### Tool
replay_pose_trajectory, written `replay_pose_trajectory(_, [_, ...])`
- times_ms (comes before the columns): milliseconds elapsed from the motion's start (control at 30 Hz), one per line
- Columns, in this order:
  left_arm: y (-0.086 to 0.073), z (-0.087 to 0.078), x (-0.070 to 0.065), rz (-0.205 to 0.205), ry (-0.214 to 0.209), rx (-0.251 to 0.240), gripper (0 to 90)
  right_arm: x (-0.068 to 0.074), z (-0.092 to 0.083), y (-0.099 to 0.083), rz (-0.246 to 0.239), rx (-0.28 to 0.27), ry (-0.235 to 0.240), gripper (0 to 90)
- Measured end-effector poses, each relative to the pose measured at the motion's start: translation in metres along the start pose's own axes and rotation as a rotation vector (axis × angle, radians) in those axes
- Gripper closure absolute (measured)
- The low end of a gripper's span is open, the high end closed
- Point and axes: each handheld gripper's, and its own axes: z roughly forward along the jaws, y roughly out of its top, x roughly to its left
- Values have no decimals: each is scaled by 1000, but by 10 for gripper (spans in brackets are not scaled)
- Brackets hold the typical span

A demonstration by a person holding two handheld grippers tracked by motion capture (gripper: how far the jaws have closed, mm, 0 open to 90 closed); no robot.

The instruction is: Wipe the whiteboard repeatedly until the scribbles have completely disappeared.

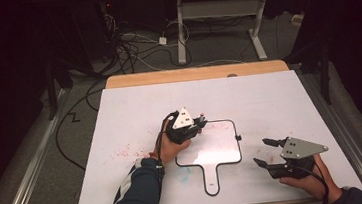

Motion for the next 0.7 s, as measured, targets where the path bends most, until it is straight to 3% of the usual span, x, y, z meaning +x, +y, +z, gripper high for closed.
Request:
replay_pose_trajectory(333, [26,41,-11,62,-39,9,787,1,1,1,-10,1,9,333])
replay_pose_trajectory(567, [44,68,-30,87,-102,8,787,-1,-1,-1,-8,0,4,333])
replay_pose_trajectory(700, [48,75,-33,81,-108,6,787,-3,-4,-2,0,-4,-5,333])
